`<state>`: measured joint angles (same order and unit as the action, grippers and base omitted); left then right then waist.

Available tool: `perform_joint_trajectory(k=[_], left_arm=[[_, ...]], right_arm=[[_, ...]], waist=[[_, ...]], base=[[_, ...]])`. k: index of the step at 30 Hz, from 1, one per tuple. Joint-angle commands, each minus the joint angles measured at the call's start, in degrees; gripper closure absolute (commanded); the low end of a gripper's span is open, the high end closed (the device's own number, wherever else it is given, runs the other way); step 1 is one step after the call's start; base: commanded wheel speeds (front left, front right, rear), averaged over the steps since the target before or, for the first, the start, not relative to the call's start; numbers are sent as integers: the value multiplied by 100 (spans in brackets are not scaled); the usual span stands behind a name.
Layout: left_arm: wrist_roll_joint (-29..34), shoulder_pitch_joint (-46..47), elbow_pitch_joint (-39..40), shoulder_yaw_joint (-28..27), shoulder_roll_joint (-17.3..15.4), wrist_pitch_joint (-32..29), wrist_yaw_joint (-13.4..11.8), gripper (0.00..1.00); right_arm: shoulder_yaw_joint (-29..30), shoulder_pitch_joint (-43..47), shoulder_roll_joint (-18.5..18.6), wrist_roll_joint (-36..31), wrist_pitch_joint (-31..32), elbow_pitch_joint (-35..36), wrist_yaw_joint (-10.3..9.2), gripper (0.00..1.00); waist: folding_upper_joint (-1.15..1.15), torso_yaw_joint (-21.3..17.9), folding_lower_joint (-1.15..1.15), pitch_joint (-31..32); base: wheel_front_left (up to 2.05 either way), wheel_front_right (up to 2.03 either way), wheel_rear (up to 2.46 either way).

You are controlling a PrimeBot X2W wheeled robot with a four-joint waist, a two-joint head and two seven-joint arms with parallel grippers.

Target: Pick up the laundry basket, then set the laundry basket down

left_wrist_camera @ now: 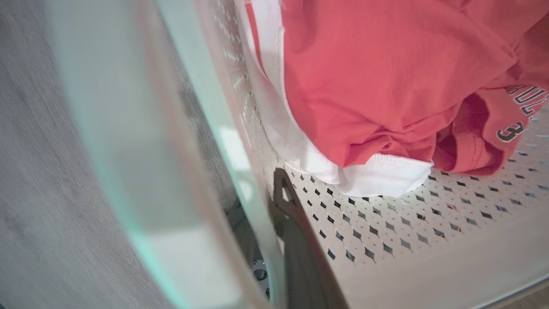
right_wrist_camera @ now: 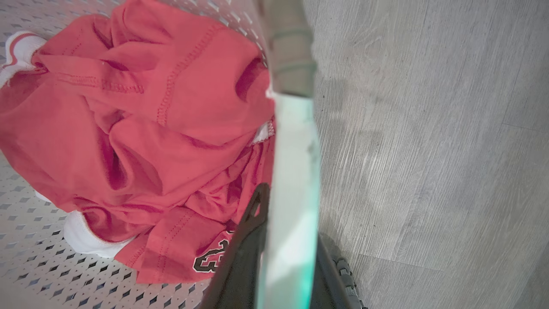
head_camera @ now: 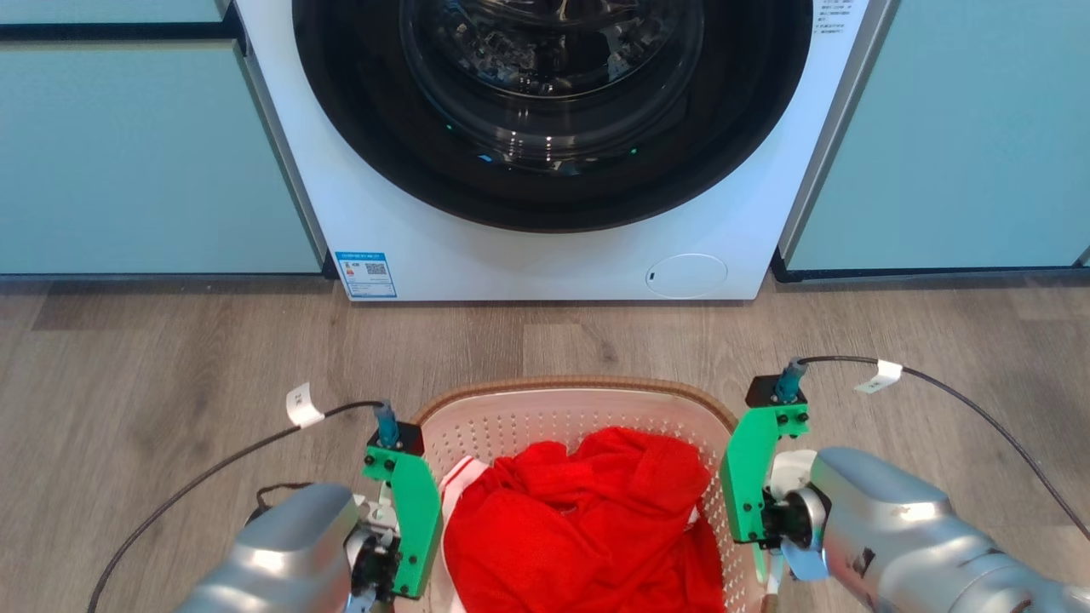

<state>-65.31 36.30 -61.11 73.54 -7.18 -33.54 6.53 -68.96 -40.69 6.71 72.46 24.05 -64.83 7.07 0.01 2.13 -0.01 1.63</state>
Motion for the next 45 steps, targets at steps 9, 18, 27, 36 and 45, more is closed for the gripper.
perform_joint_trajectory(k=[9, 18, 27, 36, 45], left_arm=[[-16, 283, 155, -21, 31, -82, 95, 100], [87, 261, 153, -19, 14, -116, 96, 100], [87, 254, 153, -19, 15, -127, 96, 100], [97, 231, 139, -19, 23, -139, 96, 100], [105, 238, 139, -19, 17, -133, 96, 100]], right_arm=[[-102, -362, -76, 116, -186, 80, 42, 100], [-164, -377, -89, 202, -182, -27, 42, 100], [-215, -385, -93, 259, -193, -69, 42, 100], [-257, -390, -94, 312, -216, -49, 42, 100], [-293, -402, -96, 348, -243, -44, 42, 100]], waist=[[-1, 6, 1, 7], [-1, 7, 1, 28], [-1, 20, 1, 54], [-1, 22, 1, 67], [-1, 14, 1, 13]], base=[[0, 0, 0], [0, 0, 0], [0, 0, 0], [0, 0, 0], [0, 0, 0]])
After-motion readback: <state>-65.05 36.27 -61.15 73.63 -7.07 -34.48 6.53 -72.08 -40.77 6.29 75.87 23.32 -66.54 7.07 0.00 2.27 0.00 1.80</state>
